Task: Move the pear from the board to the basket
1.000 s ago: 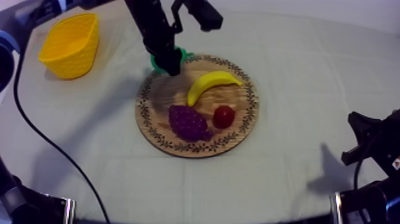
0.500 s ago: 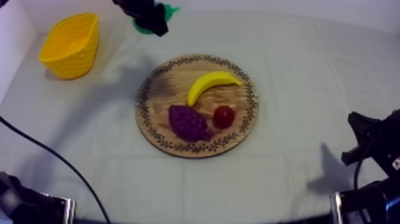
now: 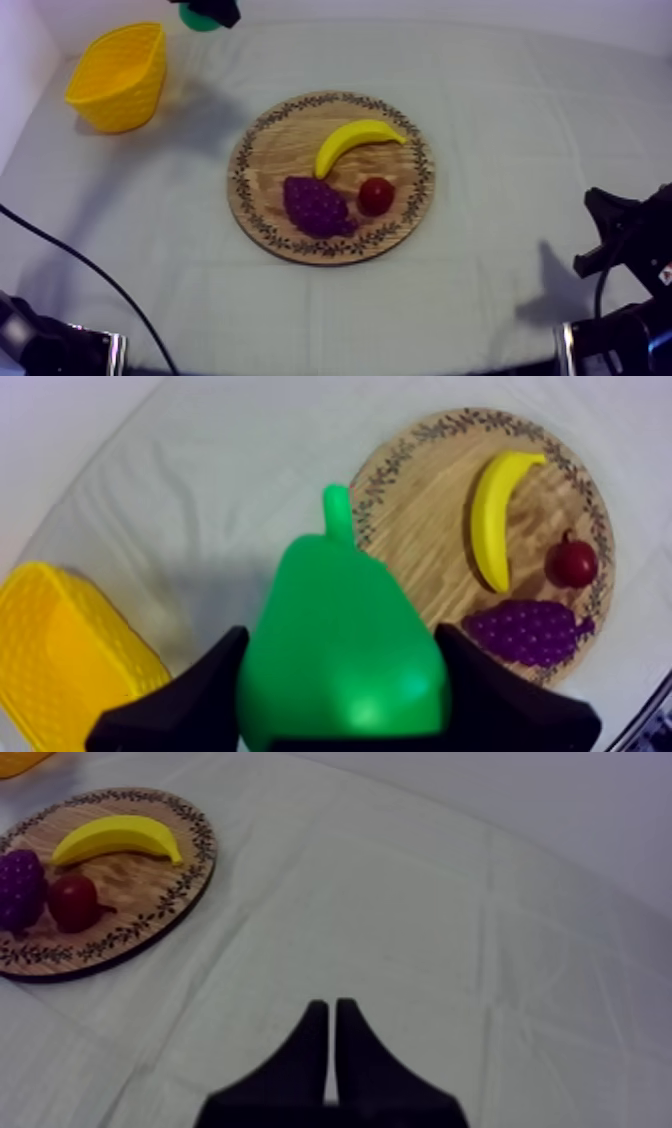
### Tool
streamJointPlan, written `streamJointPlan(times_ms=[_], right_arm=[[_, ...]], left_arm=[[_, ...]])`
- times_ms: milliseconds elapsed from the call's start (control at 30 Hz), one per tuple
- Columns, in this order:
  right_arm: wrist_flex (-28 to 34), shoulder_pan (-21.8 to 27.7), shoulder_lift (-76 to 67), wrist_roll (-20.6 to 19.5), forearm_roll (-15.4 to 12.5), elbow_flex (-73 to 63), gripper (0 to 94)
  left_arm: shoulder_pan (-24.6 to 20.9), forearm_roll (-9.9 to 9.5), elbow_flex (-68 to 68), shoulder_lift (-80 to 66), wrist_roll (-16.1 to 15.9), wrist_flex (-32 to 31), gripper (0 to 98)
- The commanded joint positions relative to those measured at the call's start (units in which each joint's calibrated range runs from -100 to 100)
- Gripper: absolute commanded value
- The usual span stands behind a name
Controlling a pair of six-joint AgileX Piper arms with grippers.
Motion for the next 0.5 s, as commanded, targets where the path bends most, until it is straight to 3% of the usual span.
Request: streamJointPlan(times_ms=[0,233,467], right_arm=[[0.04,-0.01,-0.04,-0.01,-0.01,-0.05,0.4],[0.04,-0.01,-0.04,-0.01,-0.01,-0.05,0.4],[0.04,-0.01,-0.04,-0.01,-0.01,-0.05,0.4]], left_arm=[[-1.18,0.08,-0.1,-0.14,1.43,-0.09,45.9],[-6.11,0.04,-0.19,-1.47,5.17,-0.17,46.2],[-12.09,0.23,-0.58,-3.13,6.0,-0.18,45.5]])
